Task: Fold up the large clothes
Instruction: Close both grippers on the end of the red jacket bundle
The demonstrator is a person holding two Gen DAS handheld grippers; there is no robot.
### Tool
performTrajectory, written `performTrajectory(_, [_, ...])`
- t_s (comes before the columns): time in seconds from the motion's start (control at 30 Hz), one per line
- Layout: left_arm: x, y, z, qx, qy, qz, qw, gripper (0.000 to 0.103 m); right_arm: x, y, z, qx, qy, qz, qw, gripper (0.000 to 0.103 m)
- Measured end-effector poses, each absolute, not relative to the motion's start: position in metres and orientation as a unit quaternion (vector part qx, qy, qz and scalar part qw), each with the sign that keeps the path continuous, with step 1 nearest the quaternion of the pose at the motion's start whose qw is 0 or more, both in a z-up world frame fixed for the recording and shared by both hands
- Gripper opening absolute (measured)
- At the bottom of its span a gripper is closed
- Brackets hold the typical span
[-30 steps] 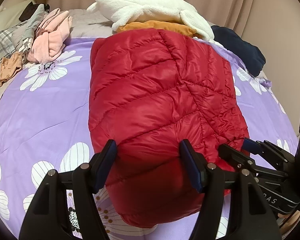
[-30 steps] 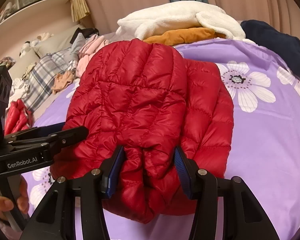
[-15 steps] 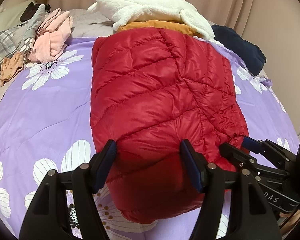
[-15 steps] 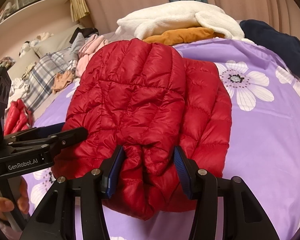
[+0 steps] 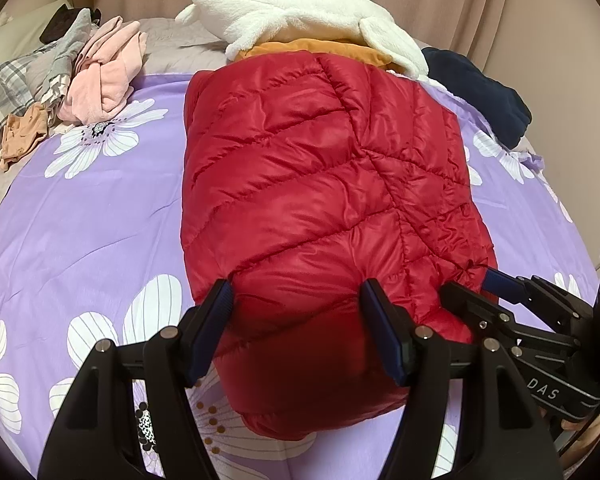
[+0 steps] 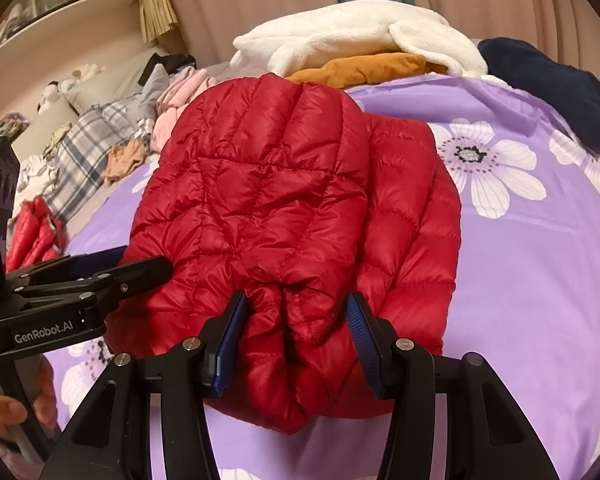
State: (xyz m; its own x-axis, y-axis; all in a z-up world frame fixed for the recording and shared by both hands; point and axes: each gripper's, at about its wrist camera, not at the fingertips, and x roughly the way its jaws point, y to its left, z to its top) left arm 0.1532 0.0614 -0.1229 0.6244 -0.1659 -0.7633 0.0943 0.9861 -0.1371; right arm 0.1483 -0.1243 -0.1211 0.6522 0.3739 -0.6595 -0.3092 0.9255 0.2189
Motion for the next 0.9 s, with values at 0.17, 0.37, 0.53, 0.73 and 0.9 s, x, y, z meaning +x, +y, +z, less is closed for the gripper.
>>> performTrajectory(0.17, [0.15,0.062,-0.123,-0.042,0.428,-0.074,0.9,0.066,0.142,-0.129,-0.111,0.036,0.368,0.181,0.911,0.052])
performTrajectory(0.37, [0.152,0.065,-0.123,-0.052,0.428,-0.079,0.899,0.066,0.148,-0.149,-0.086,0.07,0.334,0.193,0.92,0.053])
performTrajectory(0.53, [0.153,0.065,-0.124,-0.051,0.429,-0.085,0.898,0.066,0.189,-0.165,-0.092,0.156,0.361,0.199,0.898,0.069])
performTrajectory(0.73, [0.159,0.065,-0.125,-0.049,0.433,-0.089,0.896,0.07,0.232,-0.165,-0.103,0.239,0.382,0.255,0.855,0.07])
performTrajectory(0.9, [0.163,0.063,-0.123,-0.047,0.437,-0.089,0.894,0.072,0.243,-0.149,-0.105,0.232,0.381,0.282,0.849,0.032])
